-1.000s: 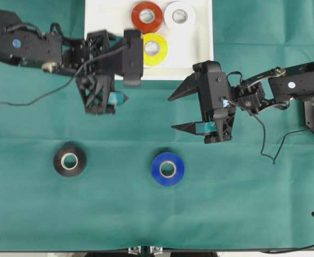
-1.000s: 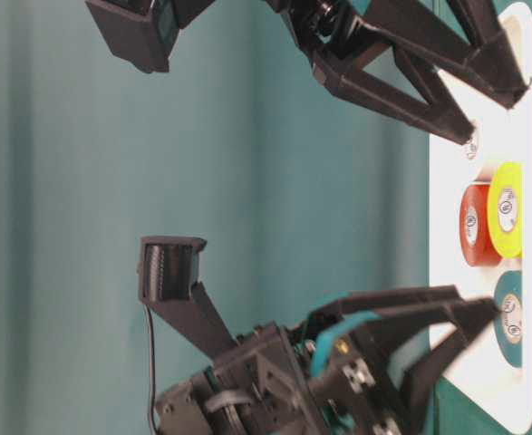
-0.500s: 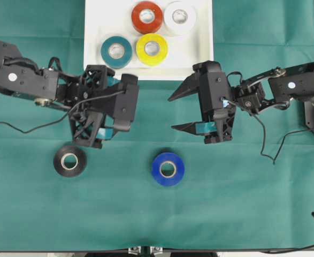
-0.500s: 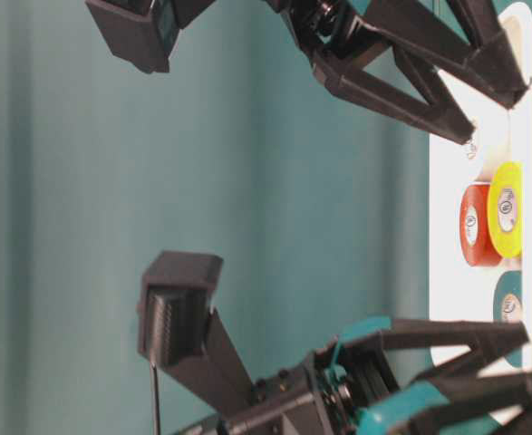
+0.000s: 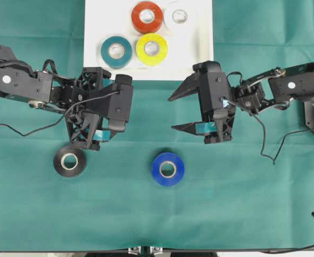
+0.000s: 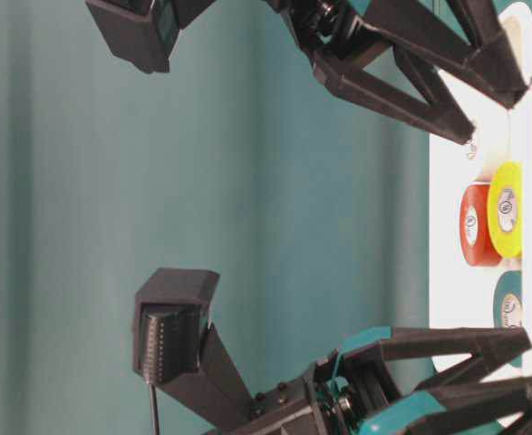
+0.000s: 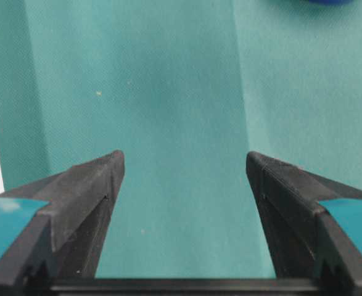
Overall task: Put the tape alternately from left to right into the white case.
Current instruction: 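Release the red roll in the tray and pull the left gripper back, then move the right gripper onto the blue tape roll and grasp it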
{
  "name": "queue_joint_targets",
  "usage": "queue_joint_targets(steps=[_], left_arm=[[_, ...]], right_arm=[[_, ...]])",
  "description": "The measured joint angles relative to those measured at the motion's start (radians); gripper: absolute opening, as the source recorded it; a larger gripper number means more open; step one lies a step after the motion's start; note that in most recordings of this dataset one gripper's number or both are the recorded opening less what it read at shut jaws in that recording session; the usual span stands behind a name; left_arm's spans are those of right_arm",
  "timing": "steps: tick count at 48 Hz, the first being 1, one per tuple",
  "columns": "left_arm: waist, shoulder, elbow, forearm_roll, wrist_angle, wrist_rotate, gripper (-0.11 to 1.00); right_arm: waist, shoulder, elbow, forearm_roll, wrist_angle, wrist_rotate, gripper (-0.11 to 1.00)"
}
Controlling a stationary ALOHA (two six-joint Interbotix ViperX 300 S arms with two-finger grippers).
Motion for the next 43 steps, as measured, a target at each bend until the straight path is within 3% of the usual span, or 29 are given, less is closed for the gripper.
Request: queue_joint_targets(steps=[43], left_arm=[[-0.002, -0.002, 0.015, -0.002, -0.032, 0.002, 0.92]], right_arm=[[0.084, 0.0, -0.012, 0.006, 0.035, 0.008, 0.82]])
